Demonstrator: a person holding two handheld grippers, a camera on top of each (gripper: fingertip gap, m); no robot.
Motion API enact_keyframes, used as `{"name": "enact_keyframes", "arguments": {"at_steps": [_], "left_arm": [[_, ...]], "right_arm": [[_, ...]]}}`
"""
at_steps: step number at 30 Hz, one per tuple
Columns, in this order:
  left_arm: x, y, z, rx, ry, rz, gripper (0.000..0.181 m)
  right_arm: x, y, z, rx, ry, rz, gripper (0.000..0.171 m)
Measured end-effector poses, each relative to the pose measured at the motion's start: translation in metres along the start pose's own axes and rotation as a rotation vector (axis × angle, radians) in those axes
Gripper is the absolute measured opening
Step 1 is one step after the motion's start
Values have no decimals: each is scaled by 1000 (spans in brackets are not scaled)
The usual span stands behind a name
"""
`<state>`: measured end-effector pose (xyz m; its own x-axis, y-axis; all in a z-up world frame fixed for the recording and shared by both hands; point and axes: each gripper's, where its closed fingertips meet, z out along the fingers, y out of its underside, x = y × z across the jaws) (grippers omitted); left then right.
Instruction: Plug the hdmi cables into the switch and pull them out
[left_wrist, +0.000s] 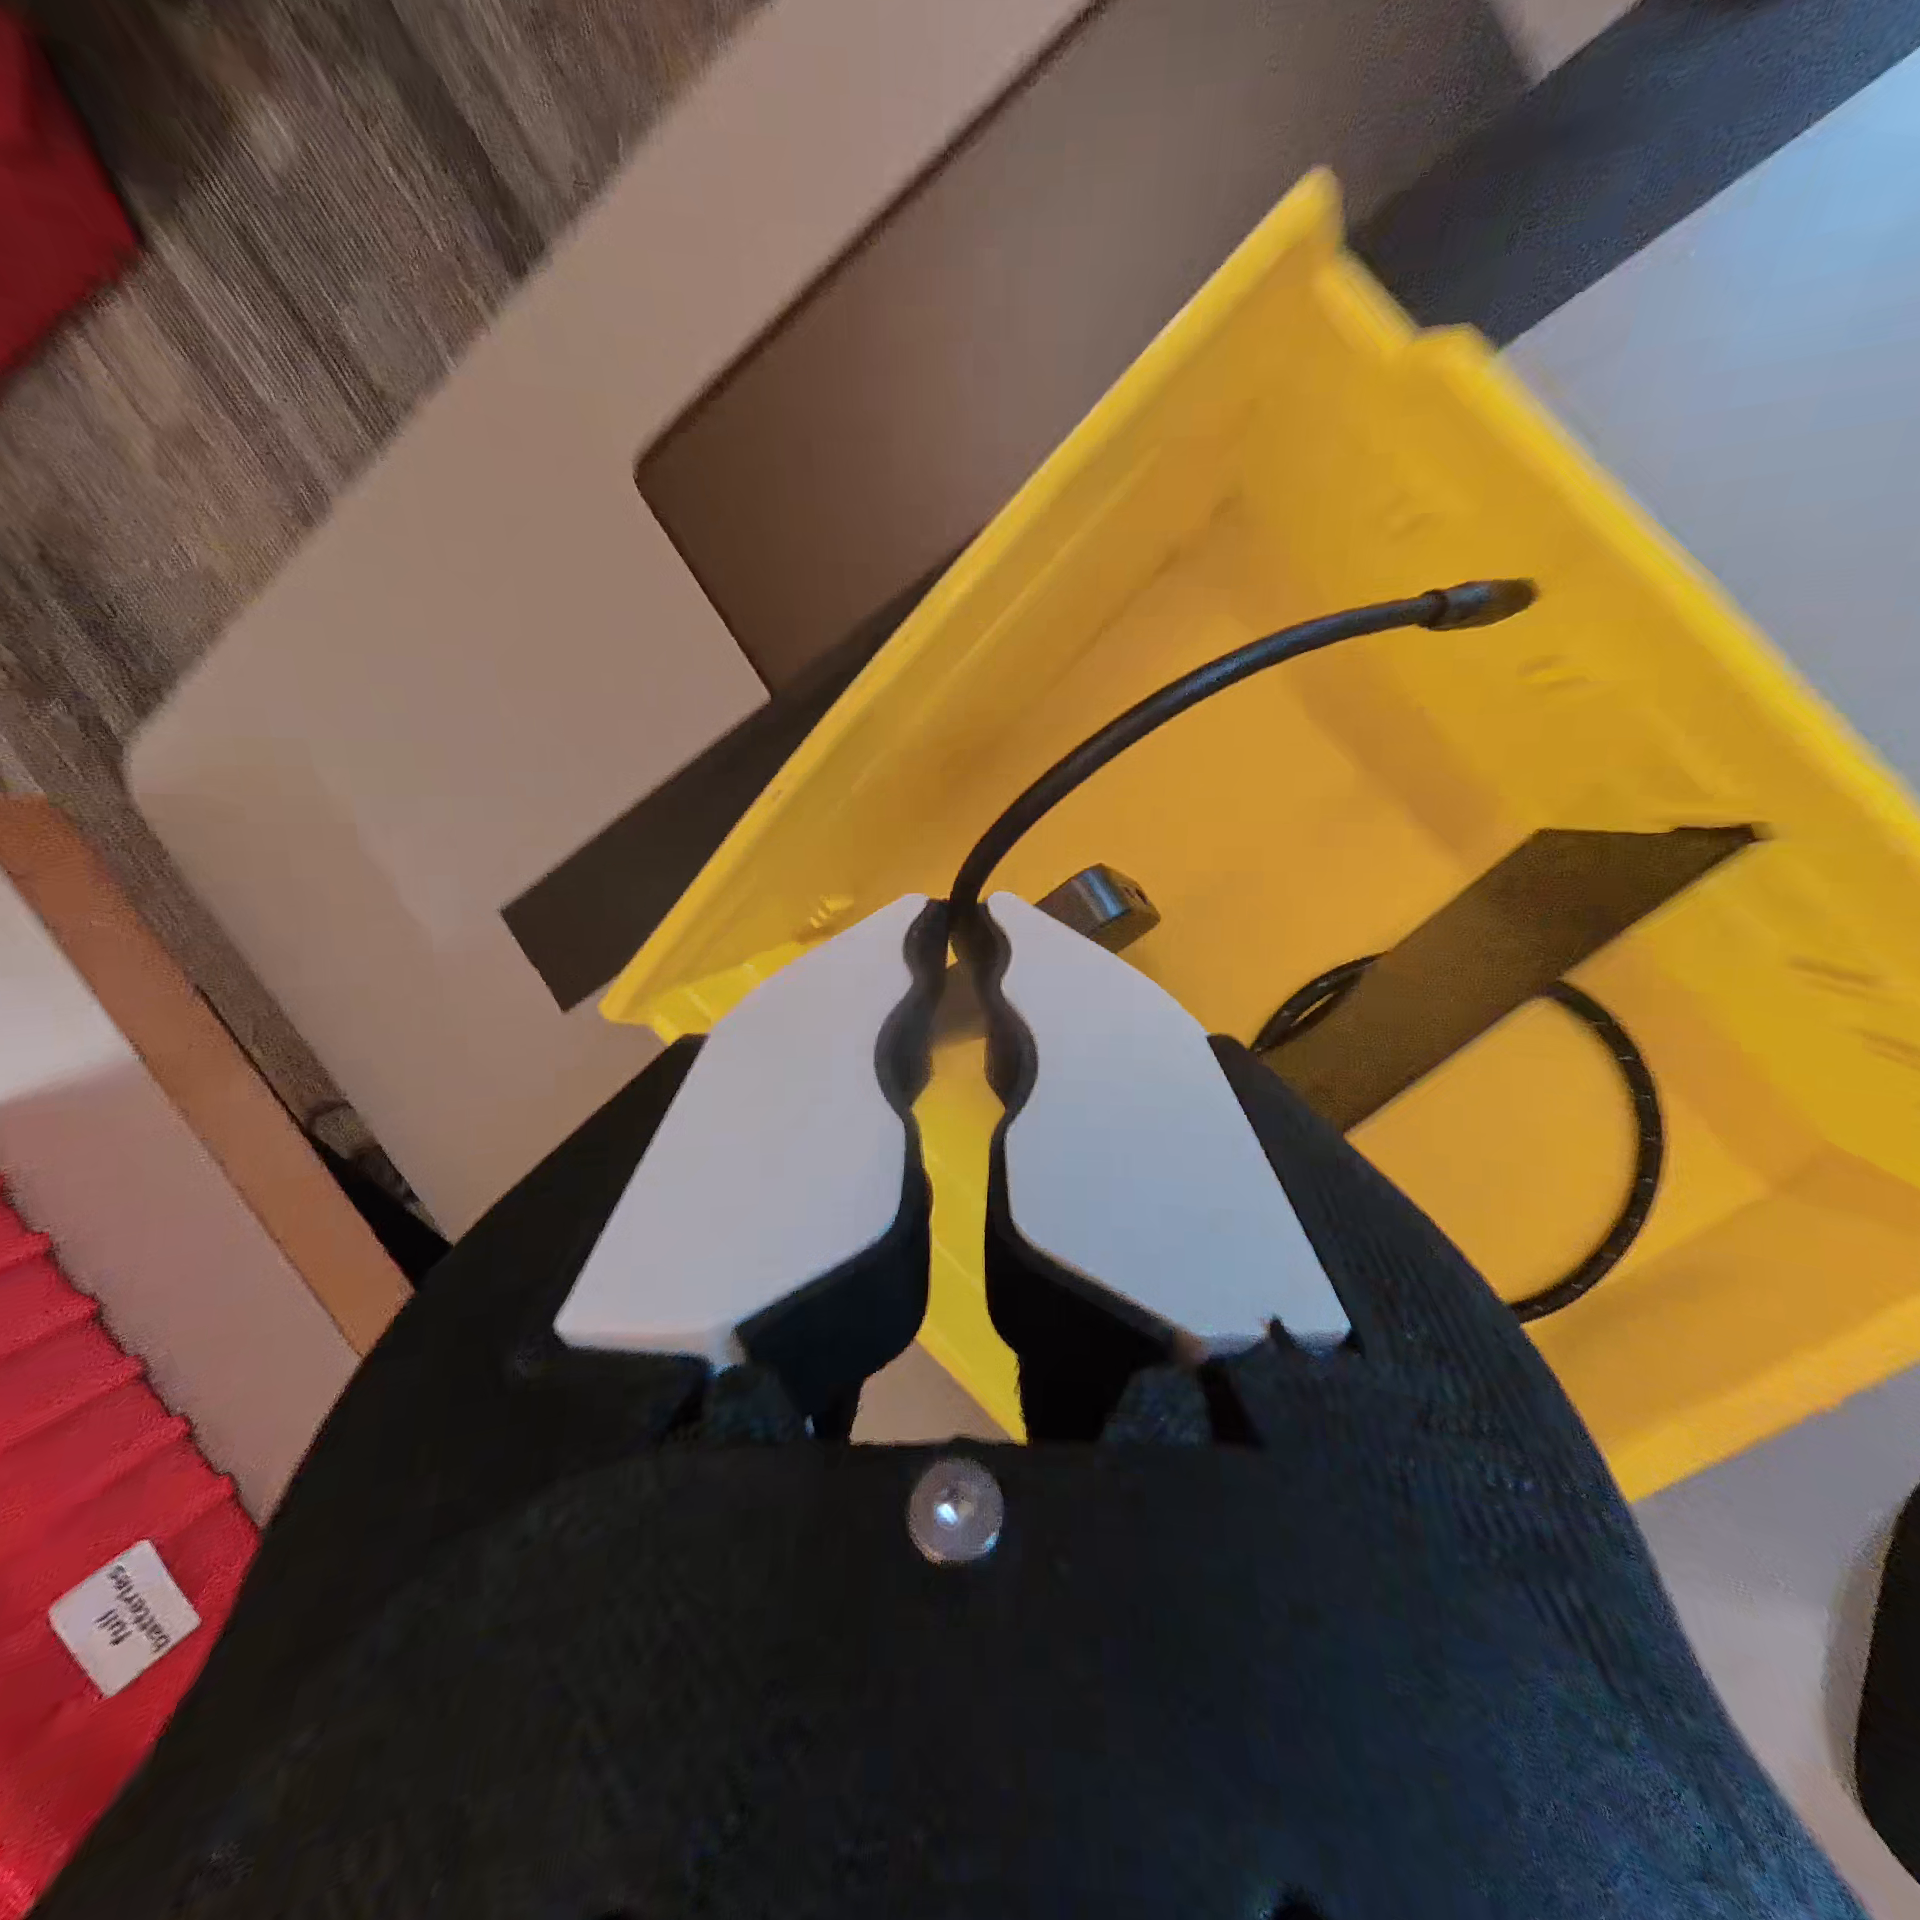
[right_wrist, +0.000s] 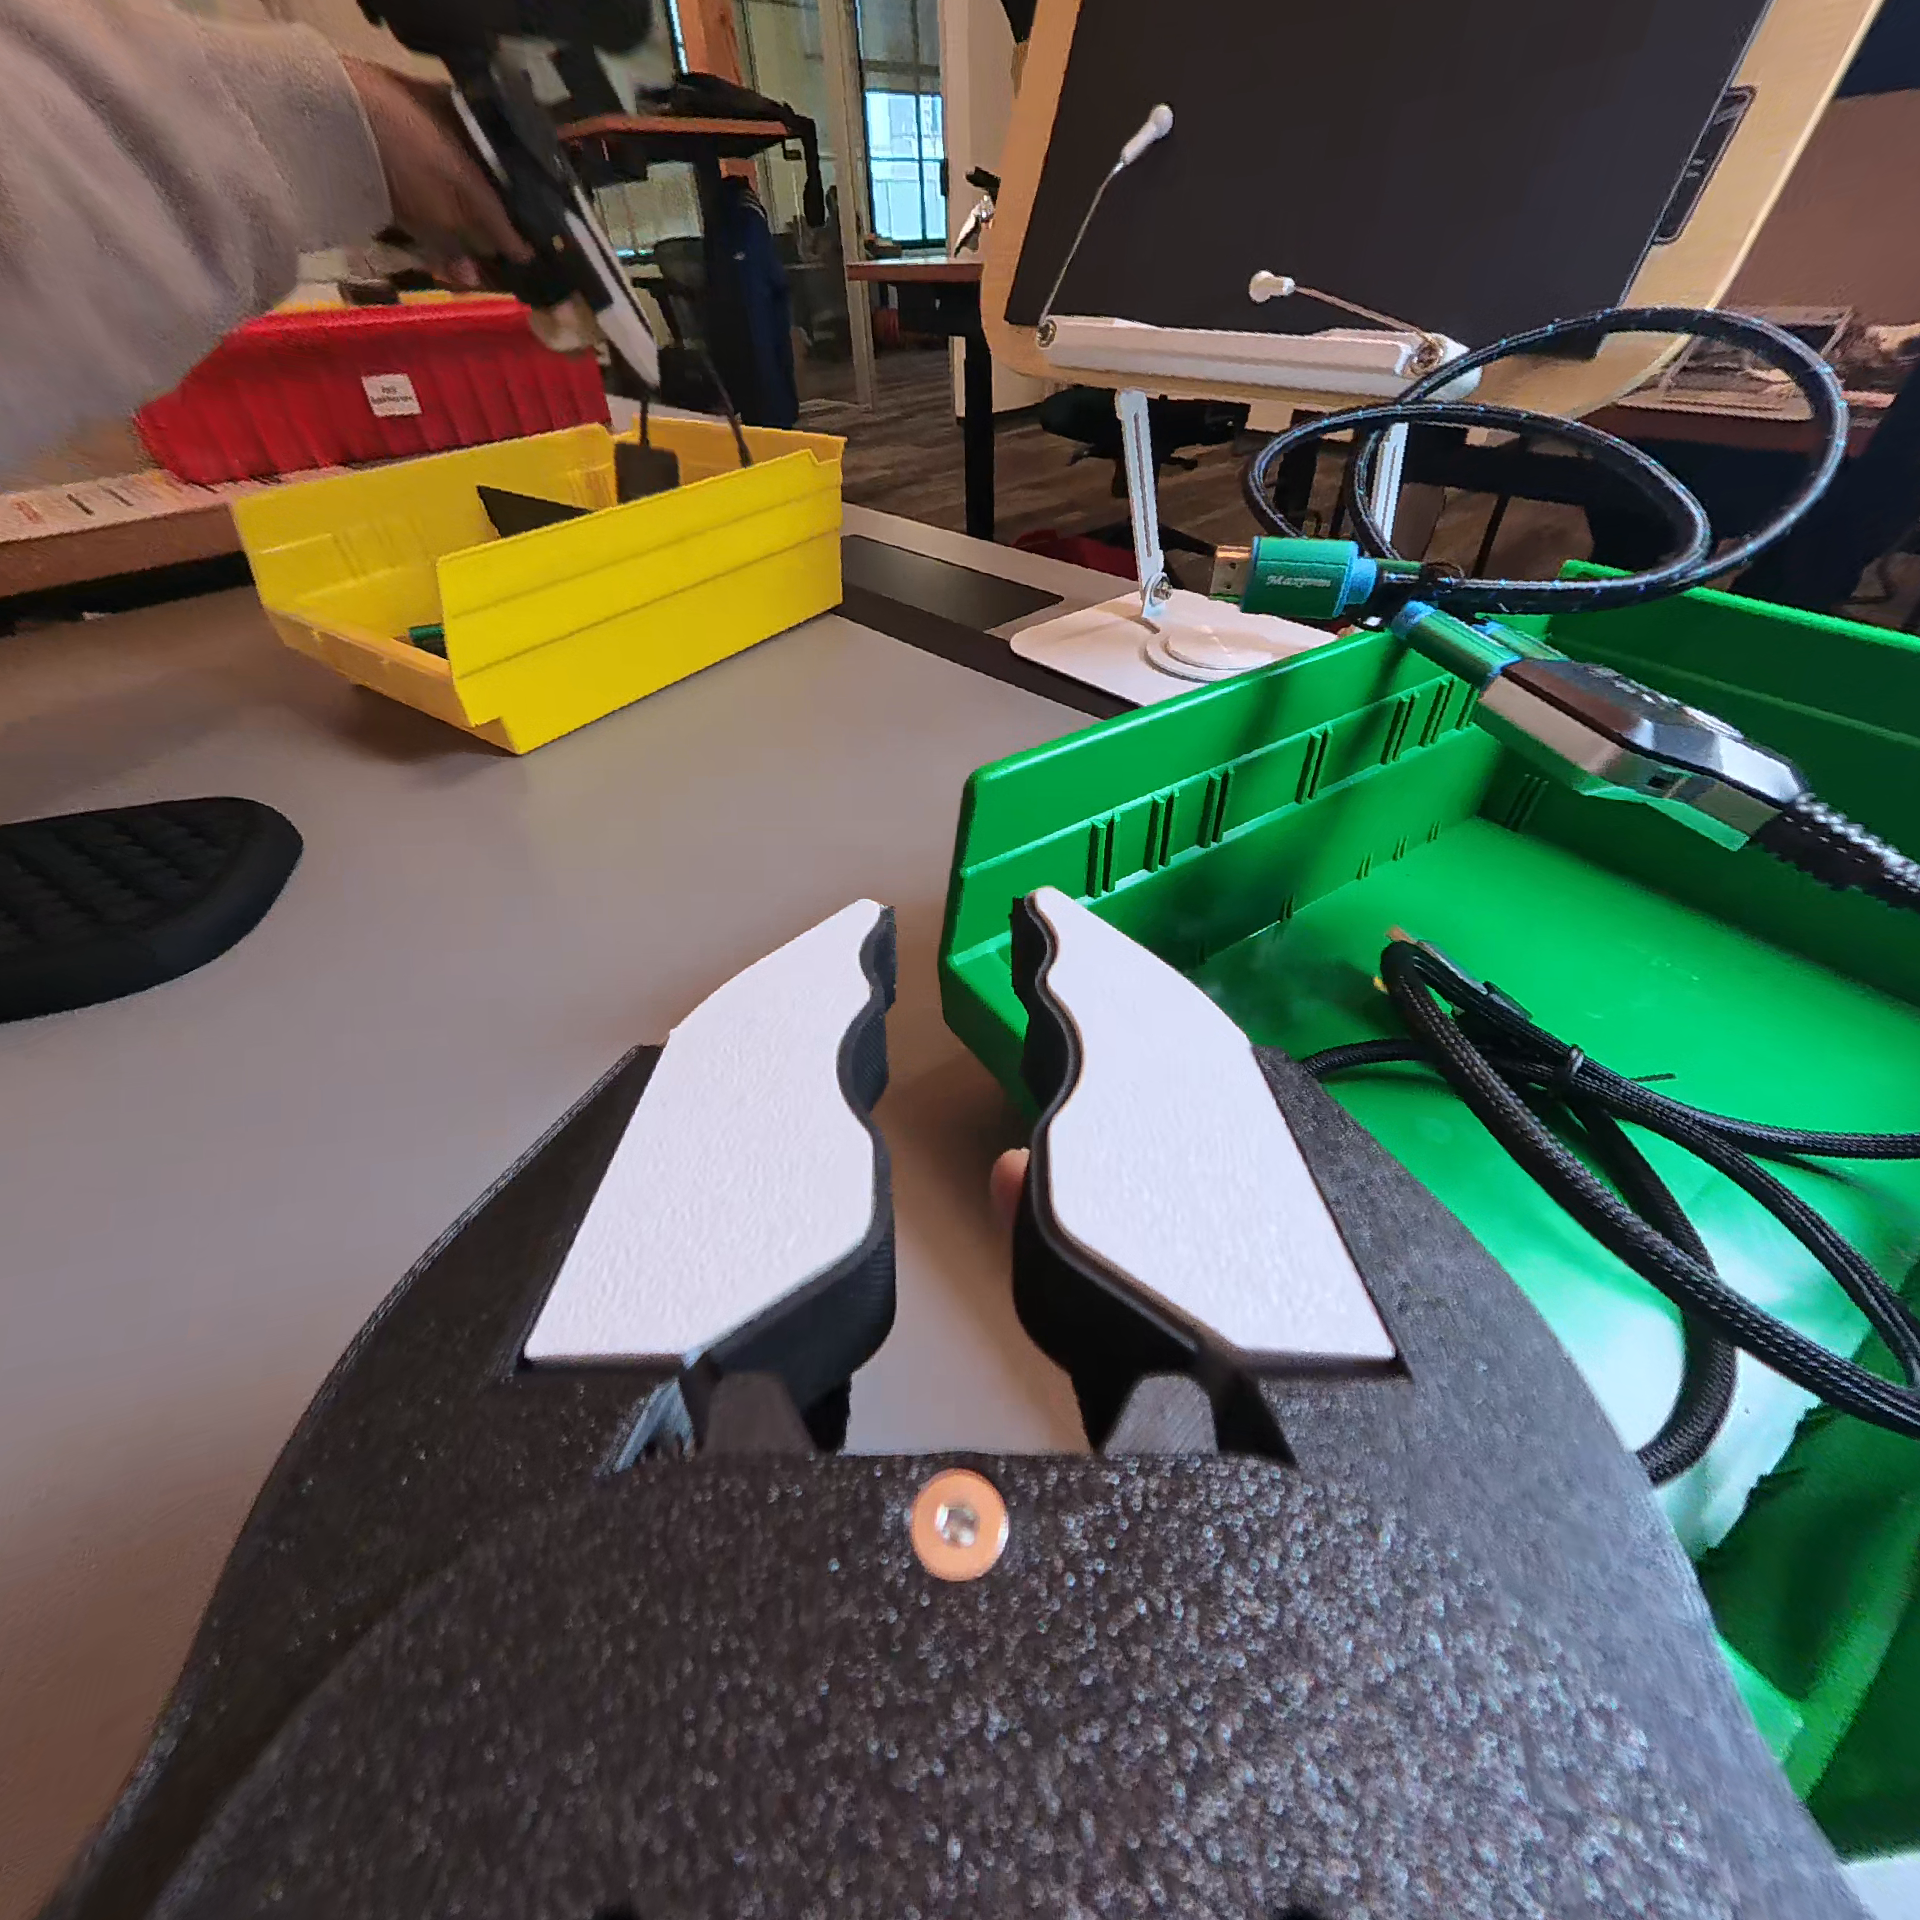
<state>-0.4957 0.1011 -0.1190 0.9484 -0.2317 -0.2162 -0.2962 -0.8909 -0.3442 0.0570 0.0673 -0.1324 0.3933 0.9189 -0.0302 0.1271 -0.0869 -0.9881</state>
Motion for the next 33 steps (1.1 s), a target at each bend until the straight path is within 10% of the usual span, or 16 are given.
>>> {"name": "enact_keyframes", "arguments": {"at_steps": [1,7,14,21,27,33], "left_arm": [[4,-8,-15,48,-7,8,5],[62,-50,-97,370,41,83,5],[246,-63,-162,767,437,236,5],[389,-50,-161,1068,879,-75,5],[396,-42,-122,1036,1020,-350,5],[391,-31,-105,1036,1109,-509,6]], "right_arm": [[-2,-1,0,4,-2,-11,21],[-20,-11,-1,42,-40,-70,21],[-74,-11,12,51,-161,-192,28],[-133,-16,42,84,-112,-273,61],[-145,-3,51,53,-208,-268,17],[-134,1,64,-12,-181,-169,34]]}}
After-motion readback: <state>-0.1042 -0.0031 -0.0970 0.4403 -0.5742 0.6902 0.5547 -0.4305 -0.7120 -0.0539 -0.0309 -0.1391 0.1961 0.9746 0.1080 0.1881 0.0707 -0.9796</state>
